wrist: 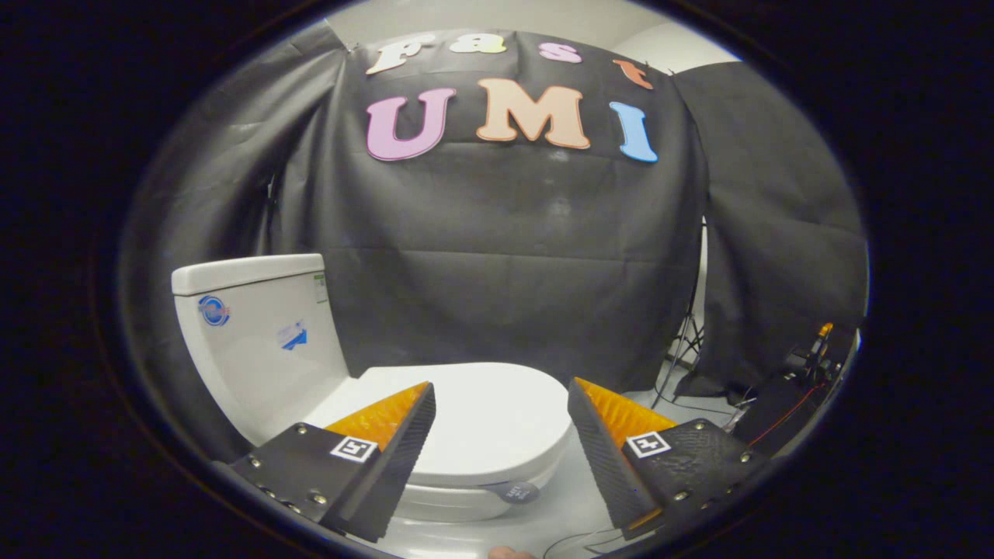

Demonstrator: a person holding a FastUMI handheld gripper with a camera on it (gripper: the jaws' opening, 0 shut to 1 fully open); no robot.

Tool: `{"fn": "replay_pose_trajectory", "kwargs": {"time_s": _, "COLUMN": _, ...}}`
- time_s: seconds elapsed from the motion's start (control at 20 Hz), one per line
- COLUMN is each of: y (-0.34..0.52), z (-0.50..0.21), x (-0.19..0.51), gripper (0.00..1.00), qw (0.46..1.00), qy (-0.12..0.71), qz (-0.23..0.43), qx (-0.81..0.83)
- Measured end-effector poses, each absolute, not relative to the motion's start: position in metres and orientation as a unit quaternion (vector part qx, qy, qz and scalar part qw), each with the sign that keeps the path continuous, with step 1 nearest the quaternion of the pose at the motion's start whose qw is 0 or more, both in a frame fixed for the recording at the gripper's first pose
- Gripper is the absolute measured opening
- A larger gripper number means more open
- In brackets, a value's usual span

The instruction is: Open the toilet lid.

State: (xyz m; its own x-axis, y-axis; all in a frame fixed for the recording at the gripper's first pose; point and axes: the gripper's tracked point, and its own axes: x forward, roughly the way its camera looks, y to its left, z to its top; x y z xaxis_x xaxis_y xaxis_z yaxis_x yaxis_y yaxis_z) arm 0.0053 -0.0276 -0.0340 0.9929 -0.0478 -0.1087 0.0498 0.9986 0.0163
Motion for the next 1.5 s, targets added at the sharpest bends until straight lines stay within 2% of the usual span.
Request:
{"fn": "replay_pose_trajectory", "kwargs": {"time_s": 0.35, "y": -0.071, "z": -0.061, "x": 0.012, "gripper": 1.0, "qw": 0.992, "qy": 0.101, "qz": -0.06, "qx": 0.055}}
{"fn": "replay_pose_trajectory", "kwargs": {"time_s": 0.75, "y": -0.098, "z": -0.117, "x": 0.022, "gripper": 1.0, "qw": 0.97, "qy": 0.183, "qz": -0.057, "qx": 0.151}}
{"fn": "replay_pose_trajectory", "kwargs": {"time_s": 1.0, "y": -0.108, "z": -0.174, "x": 0.019, "gripper": 1.0, "qw": 0.938, "qy": 0.26, "qz": -0.074, "qx": 0.216}}
{"fn": "replay_pose_trajectory", "kwargs": {"time_s": 1.2, "y": -0.118, "z": -0.195, "x": 0.017, "gripper": 1.0, "qw": 0.914, "qy": 0.275, "qz": -0.101, "qx": 0.281}}
{"fn": "replay_pose_trajectory", "kwargs": {"time_s": 1.5, "y": -0.1, "z": -0.222, "x": 0.02, "gripper": 0.97, "qw": 0.864, "qy": 0.303, "qz": -0.096, "qx": 0.391}}
